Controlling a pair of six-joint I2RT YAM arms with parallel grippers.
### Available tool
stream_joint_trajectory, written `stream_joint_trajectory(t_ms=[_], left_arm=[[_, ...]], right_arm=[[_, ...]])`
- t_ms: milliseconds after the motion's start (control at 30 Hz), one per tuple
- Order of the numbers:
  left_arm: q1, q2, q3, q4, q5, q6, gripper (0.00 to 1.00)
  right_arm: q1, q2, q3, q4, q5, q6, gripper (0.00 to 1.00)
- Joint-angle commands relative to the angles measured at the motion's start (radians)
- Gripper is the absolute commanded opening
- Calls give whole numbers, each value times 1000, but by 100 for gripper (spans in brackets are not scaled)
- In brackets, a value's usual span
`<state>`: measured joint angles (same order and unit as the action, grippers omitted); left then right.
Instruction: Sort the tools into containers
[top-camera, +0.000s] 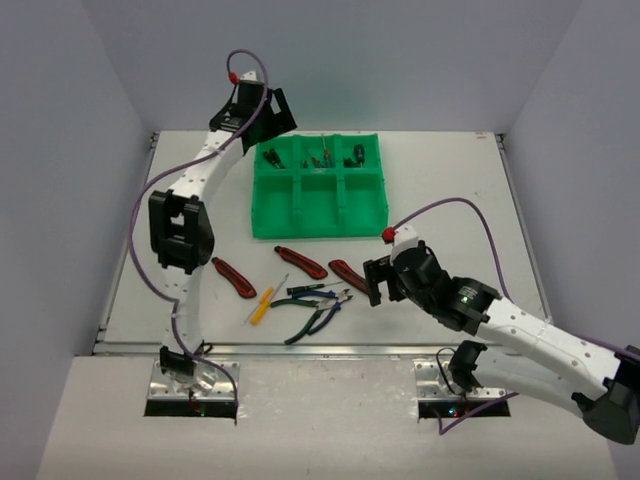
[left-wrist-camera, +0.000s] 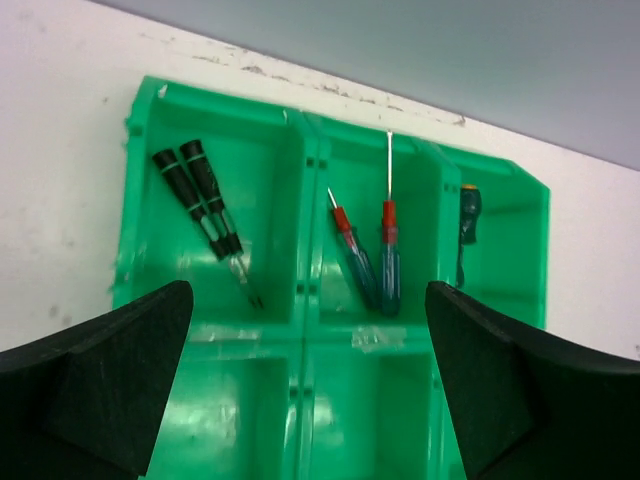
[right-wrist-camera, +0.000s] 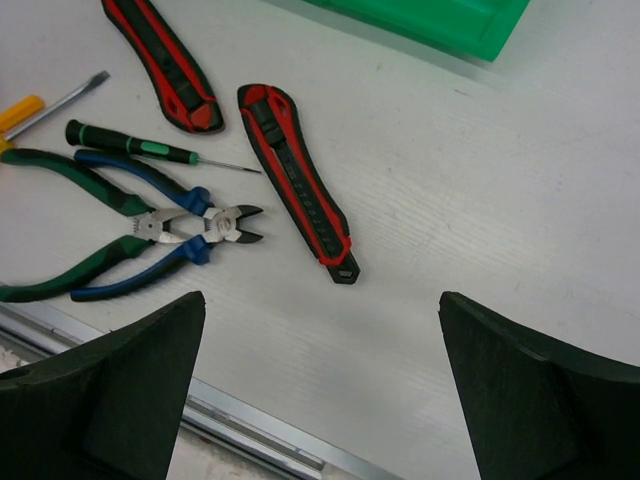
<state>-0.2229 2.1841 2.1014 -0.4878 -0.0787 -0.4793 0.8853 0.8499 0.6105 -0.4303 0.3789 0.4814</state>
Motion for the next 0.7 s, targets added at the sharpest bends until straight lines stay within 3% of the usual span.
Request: stream_joint_trajectory(t_ms=[0,133,200,233,333,467,667], left_arm=[[-43,-442,-200,77,-23,30,100],[-105,-857,-668,191,-71,7,100],[-113,-1029,-832,212,-85,-15,100],[-113,-1140,-893,198,-93,-25,100],[-115,-1342,-1049,120,-114,-14,100],[-115,-1470,-1116,-7,-106,97,100],[-115,-1634,-1240,-65,-238,156,100]], right_arm=[[-15,126,76,68,-51,-43,99],[-18,312,188,121,-167,-162,93],[-24,417,250,126,-197,-186,76],[-26,488,275,134,-217,-195,60],[-26,636,361,165,-374,-272,41],[-25,773,486,97,-490,-405,32],[-22,922,558,107,-610,-590,36]])
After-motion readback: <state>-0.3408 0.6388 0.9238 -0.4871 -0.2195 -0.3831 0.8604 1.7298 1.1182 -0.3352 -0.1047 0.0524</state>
